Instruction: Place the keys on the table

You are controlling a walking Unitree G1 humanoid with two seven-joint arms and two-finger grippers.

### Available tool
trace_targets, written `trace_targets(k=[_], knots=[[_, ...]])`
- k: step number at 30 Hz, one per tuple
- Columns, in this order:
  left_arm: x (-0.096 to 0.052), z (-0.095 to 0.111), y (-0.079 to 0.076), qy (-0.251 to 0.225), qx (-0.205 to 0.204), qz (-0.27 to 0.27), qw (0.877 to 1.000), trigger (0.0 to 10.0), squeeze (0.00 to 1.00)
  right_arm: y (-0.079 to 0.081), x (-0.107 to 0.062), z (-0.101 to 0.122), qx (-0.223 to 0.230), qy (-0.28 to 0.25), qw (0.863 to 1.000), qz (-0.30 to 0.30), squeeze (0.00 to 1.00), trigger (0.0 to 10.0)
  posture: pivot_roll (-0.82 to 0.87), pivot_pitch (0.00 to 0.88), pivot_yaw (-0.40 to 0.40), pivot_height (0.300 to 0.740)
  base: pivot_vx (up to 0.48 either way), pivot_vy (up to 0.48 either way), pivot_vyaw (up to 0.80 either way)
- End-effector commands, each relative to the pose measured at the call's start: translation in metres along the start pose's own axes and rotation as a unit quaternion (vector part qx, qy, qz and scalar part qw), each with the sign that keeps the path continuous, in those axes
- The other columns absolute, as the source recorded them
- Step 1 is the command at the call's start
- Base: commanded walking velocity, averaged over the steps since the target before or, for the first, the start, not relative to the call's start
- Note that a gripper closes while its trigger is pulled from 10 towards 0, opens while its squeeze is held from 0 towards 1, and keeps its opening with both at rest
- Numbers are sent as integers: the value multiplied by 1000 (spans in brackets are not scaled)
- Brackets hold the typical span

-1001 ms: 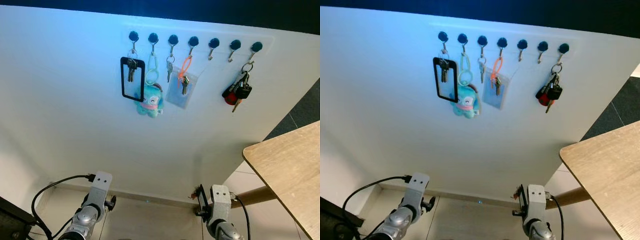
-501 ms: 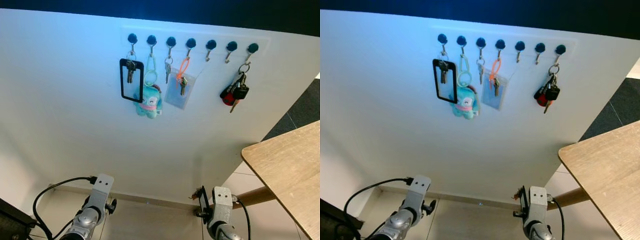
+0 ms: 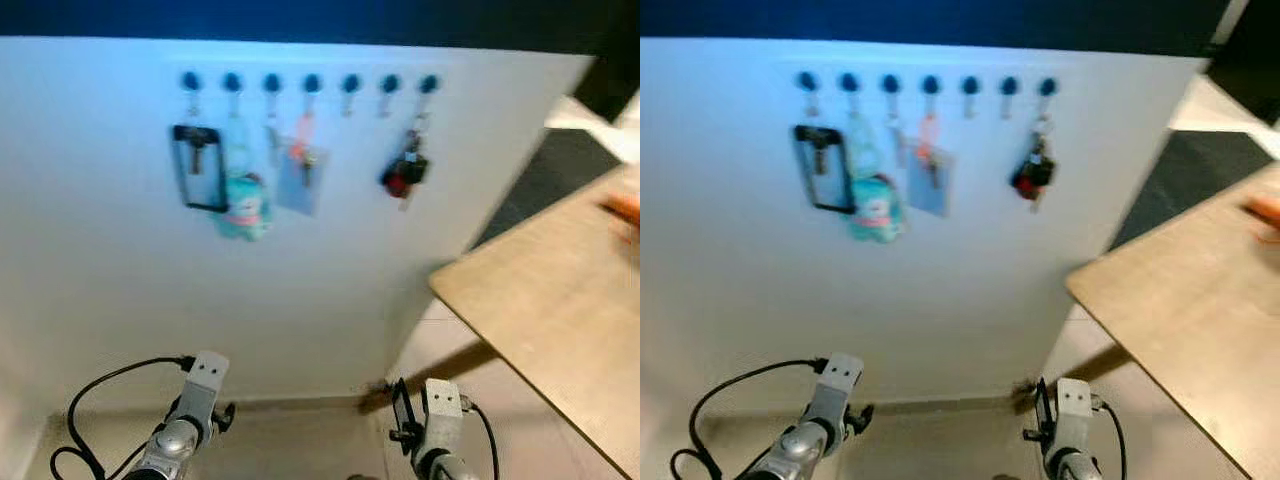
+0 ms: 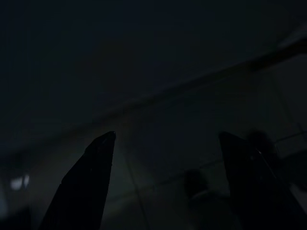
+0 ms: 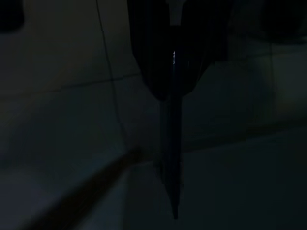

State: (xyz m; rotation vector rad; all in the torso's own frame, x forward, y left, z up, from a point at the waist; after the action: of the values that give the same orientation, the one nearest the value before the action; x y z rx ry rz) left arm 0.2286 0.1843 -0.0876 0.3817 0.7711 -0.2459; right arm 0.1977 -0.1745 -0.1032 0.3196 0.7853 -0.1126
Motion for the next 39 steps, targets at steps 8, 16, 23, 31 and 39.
trace_targets(k=[8, 16, 23, 31, 39], knots=[[1, 3, -6, -13, -31, -2, 999, 10000, 0, 0, -3, -4, -9, 2, 1000, 20, 0, 10000, 76, 0, -41, 740, 0, 0, -800], [-1, -3, -9, -7, -34, 1, 999, 10000, 0, 3, -2, -3, -26, 7, 999, 33, 0, 10000, 75, 0, -52, 740, 0, 0, -800], [-2, -1, -8, -21, -43, 5, 999, 10000, 0, 6, -1, -3, -36, 8, 998, 41, 0, 10000, 74, 0, -60, 740, 0, 0, -800], [-2, 2, -8, -33, -54, 11, 998, 10000, 0, 6, -1, -4, -42, 14, 998, 45, 0, 10000, 81, 2, -72, 740, 0, 0, -800], [-3, 3, -9, -38, -54, 7, 998, 10000, 0, 7, -2, -5, -45, 15, 998, 48, 0, 10000, 73, 10, -68, 740, 0, 0, -800]])
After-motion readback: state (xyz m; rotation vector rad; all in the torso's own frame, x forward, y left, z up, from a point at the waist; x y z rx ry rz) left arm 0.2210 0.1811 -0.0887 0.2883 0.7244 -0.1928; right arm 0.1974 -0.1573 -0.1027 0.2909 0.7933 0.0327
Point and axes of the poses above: a point about 5 cm out from each wrist's last joint towards the gripper, its own x axis pointing out of the wrist towards the gripper, its own z axis along the axis of the wrist's last joint, y = z × x, the point moved 3 cm from there along x, pointing out of the wrist towards the gripper, and after that the axes turned 10 degrees about x, right-handed, at the moved point
